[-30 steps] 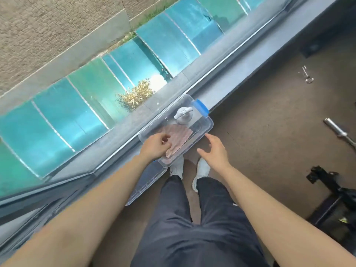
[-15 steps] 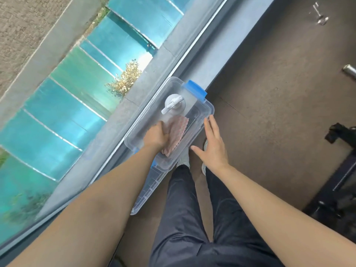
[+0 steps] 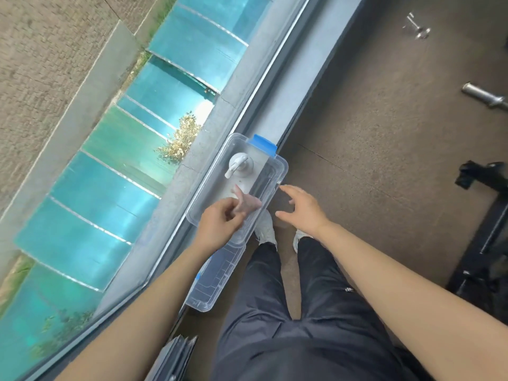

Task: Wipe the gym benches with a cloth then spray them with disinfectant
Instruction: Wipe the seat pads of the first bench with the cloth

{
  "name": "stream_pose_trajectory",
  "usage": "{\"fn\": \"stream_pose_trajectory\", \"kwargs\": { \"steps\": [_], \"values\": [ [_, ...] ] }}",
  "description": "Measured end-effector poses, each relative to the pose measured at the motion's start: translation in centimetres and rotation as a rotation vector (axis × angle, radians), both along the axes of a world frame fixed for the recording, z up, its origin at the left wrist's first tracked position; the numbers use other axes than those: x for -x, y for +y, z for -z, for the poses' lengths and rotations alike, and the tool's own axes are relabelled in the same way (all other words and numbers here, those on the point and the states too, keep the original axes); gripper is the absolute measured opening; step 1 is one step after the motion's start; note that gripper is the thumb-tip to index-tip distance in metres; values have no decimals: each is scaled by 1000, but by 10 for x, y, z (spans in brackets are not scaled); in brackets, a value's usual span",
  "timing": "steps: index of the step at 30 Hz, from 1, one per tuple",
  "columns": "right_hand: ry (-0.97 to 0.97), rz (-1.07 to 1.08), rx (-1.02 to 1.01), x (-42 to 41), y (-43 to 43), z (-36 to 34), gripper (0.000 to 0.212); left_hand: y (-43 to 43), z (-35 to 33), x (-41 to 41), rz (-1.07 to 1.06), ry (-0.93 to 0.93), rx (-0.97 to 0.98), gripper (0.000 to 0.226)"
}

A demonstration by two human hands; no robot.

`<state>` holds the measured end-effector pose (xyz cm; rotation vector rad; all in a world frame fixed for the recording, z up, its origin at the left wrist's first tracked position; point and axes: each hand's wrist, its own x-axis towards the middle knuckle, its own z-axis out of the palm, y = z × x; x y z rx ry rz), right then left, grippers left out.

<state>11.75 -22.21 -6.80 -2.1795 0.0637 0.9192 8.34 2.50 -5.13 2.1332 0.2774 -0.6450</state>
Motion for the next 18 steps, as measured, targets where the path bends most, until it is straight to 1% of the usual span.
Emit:
{"fn": "stream_pose_trajectory", "kwargs": {
  "steps": [2,4,6,8,10,14,16,18],
  "values": [
    [24,18,6,3,-9,-22,67,-13,-29,7,-2,-23,84,16],
    [74,95,-37,12,-21,-45,56,-31,-57,11,33,-49,167,21],
    [114,175,-156,25,-32,-71,46,-53,-86,13,108,-69,225,21],
    [146,282,-325,44,-44,-95,41,-71,-106,15,198,-96,270,16],
    [130,404,-407,66,-58,-115,38,-89,-121,15,305,-141,272,12],
    [25,628,-405,119,-99,-137,19,-129,-142,16,457,-263,203,21],
    [-35,713,-391,149,-124,-144,18,-153,-148,22,500,-267,157,23],
    [-82,796,-385,181,-152,-150,16,-182,-155,34,534,-229,173,25]
  ]
}}
